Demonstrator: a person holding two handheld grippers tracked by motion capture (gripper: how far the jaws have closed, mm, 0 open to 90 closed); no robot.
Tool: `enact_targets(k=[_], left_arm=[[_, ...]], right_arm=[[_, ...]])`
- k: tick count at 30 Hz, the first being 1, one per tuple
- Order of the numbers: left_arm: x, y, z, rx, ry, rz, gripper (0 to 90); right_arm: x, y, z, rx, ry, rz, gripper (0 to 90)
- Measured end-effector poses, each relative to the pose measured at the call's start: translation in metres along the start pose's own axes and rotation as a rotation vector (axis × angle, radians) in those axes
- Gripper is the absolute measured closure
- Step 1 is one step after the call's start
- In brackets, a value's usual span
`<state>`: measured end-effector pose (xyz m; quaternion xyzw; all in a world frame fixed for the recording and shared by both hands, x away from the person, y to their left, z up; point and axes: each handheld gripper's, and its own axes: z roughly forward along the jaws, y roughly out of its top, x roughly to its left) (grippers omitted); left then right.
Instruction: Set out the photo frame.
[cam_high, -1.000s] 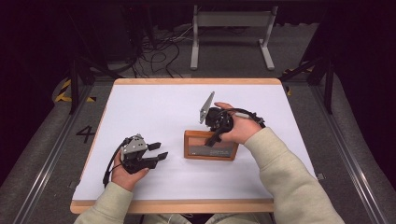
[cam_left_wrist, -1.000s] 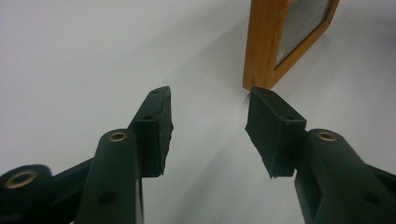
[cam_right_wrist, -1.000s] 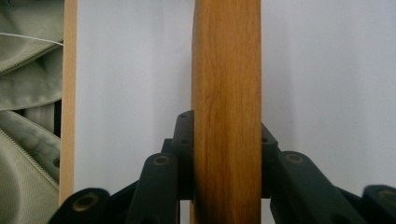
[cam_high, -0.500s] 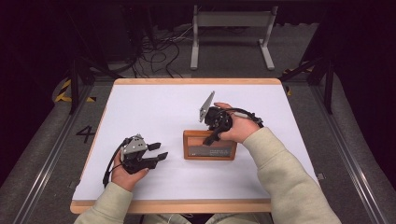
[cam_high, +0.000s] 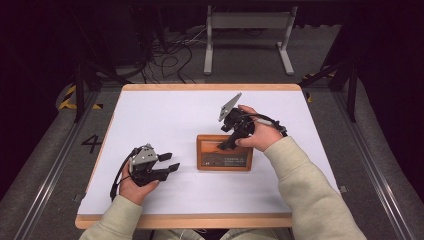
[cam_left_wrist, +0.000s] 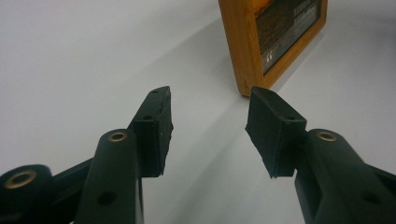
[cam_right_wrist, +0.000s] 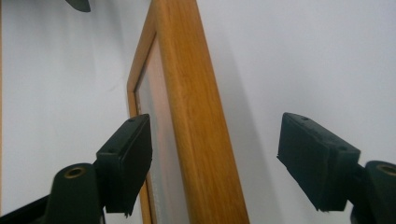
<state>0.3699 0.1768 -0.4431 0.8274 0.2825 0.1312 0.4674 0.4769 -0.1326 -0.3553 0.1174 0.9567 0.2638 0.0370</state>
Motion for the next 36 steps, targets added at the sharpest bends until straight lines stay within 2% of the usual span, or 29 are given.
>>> enact_targets(k=[10, 13, 16, 18, 19, 20, 21, 22, 23, 28, 33, 36], left_arm=[[0.0, 0.0, 0.0, -0.001, -0.003, -0.002, 50.6], [0.001, 0.0, 0.0, -0.001, -0.004, -0.003, 50.5], [0.001, 0.0, -0.001, -0.002, -0.003, 0.001, 50.2], [0.001, 0.0, -0.001, -0.004, -0.002, 0.001, 50.0], [0.001, 0.0, -0.001, -0.005, -0.003, 0.0, 49.9], [0.001, 0.0, -0.001, -0.005, -0.003, 0.0, 49.7], [0.001, 0.0, -0.001, -0.004, -0.003, 0.0, 49.7], [0.0, 0.0, -0.001, -0.004, -0.003, 0.0, 49.6], [0.0, 0.0, -0.002, -0.006, -0.003, -0.009, 49.6], [0.0, 0.001, -0.002, -0.013, -0.003, -0.01, 49.3], [-0.001, 0.002, -0.003, -0.014, -0.003, -0.009, 48.9], [-0.001, 0.003, -0.004, -0.019, -0.008, -0.006, 48.4]], right_arm=[[0.0, -0.005, -0.017, -0.049, -0.033, 0.009, 26.1], [0.006, -0.007, -0.027, -0.066, -0.083, -0.002, 25.2], [0.014, -0.013, -0.037, -0.104, -0.111, 0.007, 25.2], [0.018, -0.021, -0.044, -0.123, -0.123, 0.043, 23.0], [0.02, -0.026, -0.047, -0.128, -0.13, 0.093, 21.0], [0.02, -0.026, -0.047, -0.128, -0.13, 0.093, 21.0], [0.022, -0.032, -0.05, -0.136, -0.138, 0.124, 19.2], [0.024, -0.038, -0.053, -0.149, -0.15, 0.117, 17.7], [0.027, -0.047, -0.059, -0.169, -0.164, 0.137, 14.6], [0.03, -0.069, -0.076, -0.217, -0.189, 0.208, 7.6], [0.032, -0.085, -0.086, -0.248, -0.21, 0.25, 5.9], [0.035, -0.102, -0.09, -0.281, -0.236, 0.287, 5.5]])
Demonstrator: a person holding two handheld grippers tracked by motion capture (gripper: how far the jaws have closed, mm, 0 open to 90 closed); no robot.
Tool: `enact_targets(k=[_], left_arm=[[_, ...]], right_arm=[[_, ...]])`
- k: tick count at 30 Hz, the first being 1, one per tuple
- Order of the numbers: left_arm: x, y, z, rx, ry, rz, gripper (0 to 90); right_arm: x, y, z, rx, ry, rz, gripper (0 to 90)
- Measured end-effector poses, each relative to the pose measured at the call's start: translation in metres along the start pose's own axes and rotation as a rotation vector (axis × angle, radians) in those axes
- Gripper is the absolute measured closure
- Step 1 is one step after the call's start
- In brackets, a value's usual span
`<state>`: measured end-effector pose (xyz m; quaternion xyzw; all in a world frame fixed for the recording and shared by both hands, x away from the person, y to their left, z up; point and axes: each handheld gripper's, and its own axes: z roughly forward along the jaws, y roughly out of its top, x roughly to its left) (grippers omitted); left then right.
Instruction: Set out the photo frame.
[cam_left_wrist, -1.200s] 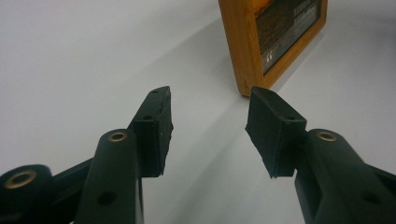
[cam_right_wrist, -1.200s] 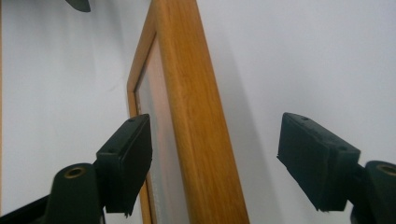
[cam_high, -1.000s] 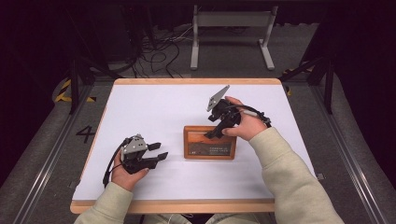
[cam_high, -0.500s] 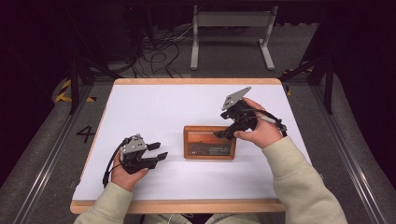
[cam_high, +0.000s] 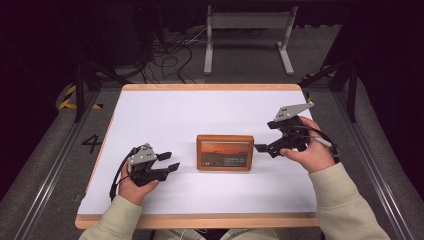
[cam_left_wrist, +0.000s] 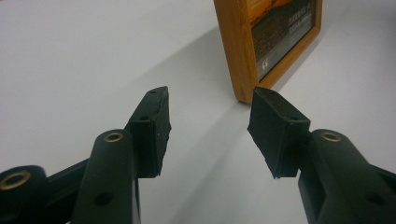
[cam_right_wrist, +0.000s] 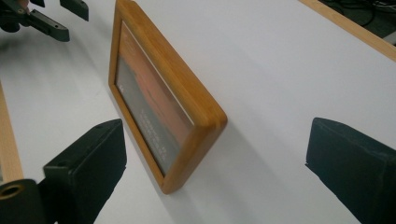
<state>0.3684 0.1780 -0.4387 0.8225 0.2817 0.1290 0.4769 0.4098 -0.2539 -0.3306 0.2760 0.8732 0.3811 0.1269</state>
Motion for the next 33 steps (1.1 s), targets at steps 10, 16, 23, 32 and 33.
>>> enact_targets(k=[10, 16, 23, 32, 33], left_arm=[[-0.007, 0.003, 0.0, -0.006, -0.01, 0.005, 47.0], [-0.01, 0.005, 0.0, -0.007, -0.013, 0.004, 45.9], [-0.013, 0.006, 0.0, -0.008, -0.018, 0.011, 45.6], [-0.011, 0.004, 0.0, -0.008, -0.021, -0.001, 45.5], [-0.011, 0.003, 0.0, -0.007, -0.023, -0.003, 45.5]], right_arm=[[-0.004, -0.039, -0.006, -0.054, -0.041, 0.075, 4.4], [-0.005, -0.065, 0.0, -0.079, -0.057, 0.114, 4.3], [-0.004, -0.085, 0.007, -0.101, -0.081, 0.137, 4.1], [-0.005, -0.116, 0.022, -0.109, -0.102, 0.174, 3.7], [-0.005, -0.119, 0.023, -0.112, -0.113, 0.182, 3.6]])
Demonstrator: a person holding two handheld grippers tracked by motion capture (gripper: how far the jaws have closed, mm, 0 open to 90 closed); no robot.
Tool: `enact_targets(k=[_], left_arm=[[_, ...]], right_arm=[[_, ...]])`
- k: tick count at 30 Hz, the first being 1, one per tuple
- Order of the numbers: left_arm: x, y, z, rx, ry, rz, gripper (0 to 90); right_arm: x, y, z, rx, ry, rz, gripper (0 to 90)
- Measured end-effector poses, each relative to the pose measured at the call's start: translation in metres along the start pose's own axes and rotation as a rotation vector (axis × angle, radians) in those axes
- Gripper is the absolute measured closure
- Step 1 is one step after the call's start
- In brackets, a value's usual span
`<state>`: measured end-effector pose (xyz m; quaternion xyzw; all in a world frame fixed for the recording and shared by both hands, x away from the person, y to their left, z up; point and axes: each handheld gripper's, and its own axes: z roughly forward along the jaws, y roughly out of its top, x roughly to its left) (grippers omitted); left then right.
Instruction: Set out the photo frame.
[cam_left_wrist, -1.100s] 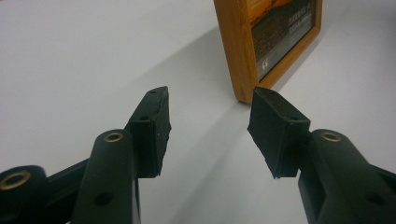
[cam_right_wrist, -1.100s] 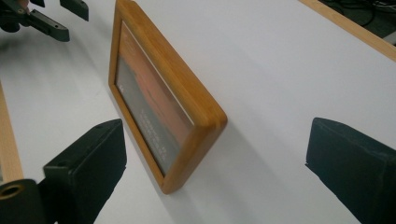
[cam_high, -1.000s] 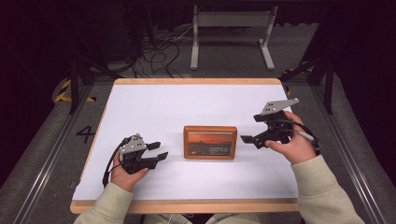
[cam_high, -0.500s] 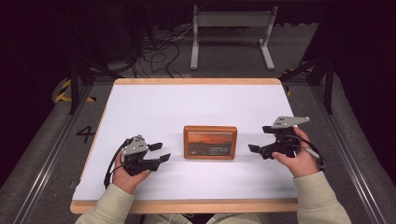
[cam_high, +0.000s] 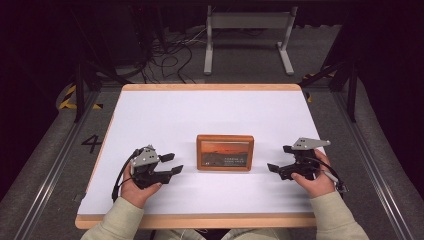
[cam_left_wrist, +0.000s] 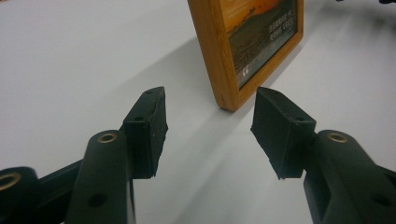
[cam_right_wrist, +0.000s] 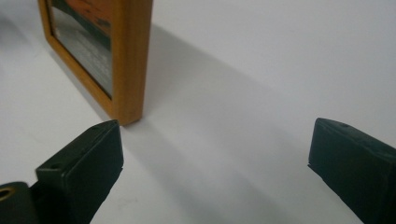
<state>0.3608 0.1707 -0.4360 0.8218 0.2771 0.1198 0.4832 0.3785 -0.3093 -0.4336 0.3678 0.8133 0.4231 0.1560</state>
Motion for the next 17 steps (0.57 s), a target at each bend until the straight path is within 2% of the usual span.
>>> enact_targets(k=[3, 7, 12, 16, 17], left_arm=[[0.0, -0.005, -0.004, 0.005, 0.003, -0.01, 45.3], [0.004, -0.008, -0.008, -0.008, 0.012, -0.031, 45.2], [0.006, -0.01, -0.003, 0.012, 0.01, -0.028, 45.1], [0.009, -0.012, -0.002, 0.024, 0.033, -0.051, 44.5], [0.01, -0.012, -0.002, 0.033, 0.051, -0.058, 44.2]], right_arm=[[0.0, -0.008, 0.004, -0.004, -0.028, 0.009, 3.7], [-0.001, -0.013, 0.011, 0.033, -0.013, 0.024, 3.6], [-0.001, -0.012, 0.015, 0.054, -0.021, 0.021, 3.6], [-0.003, -0.013, 0.014, 0.078, -0.039, 0.035, 3.8], [-0.004, -0.013, 0.013, 0.073, -0.041, 0.037, 3.8]])
